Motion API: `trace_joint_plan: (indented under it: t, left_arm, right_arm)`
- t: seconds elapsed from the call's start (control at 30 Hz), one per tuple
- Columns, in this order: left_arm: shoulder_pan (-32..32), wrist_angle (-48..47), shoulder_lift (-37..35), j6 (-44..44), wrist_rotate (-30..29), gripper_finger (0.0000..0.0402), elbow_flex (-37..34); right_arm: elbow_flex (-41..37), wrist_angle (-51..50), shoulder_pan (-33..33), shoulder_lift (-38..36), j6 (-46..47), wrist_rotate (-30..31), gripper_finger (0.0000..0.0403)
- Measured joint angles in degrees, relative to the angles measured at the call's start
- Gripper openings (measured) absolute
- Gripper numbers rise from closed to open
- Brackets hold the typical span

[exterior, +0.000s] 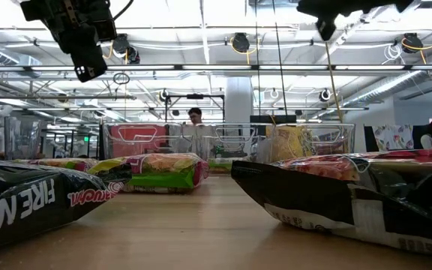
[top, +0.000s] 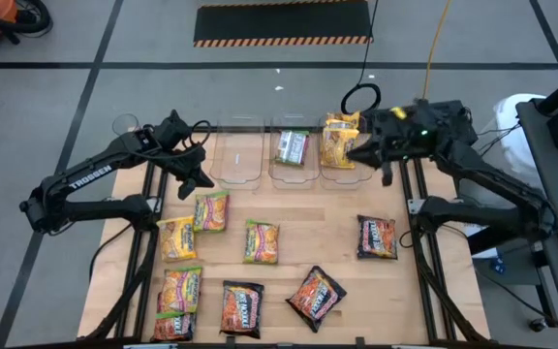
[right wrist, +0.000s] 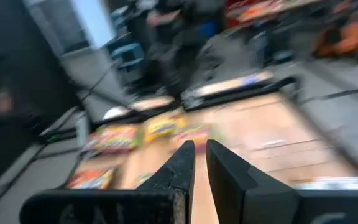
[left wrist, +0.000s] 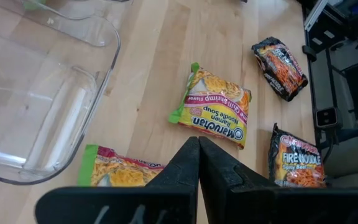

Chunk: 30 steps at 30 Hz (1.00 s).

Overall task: Sort Maruchan noodles
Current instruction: Put the green noodle pack into the center transparent bin

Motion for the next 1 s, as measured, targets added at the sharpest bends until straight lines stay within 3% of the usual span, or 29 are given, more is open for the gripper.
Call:
trace_joint_plan:
  t: [0.23, 0.47, 0.67, 1.0]
  left_arm:
    - [-0.01, -1.12, 0.00, -1.81, 0.02, 0.0008, -0.02]
    - [0.01, -2.32, 0.00, 0.79, 0.02, 0.0008, 0.00]
    - [0.00, -3.56, 0.00, 2.26, 0.01, 0.0008, -0.02]
    - [-0.01, -4.02, -0.01, 0.71, -0.24, 0.0008, -0.02]
  right_arm:
    - [-0.04, 2.30, 14.59, 10.37, -1.35, 6.48, 0.0038]
    - [-0.04, 18.64, 23.49, 22.81, -0.91, 8.89, 0.0038]
    - [-0.04, 31.48, 26.76, 31.30, 0.21, 9.27, 0.0038]
    - [-0.04, 32.46, 26.82, 30.32, 1.47, 9.45, 0.0038]
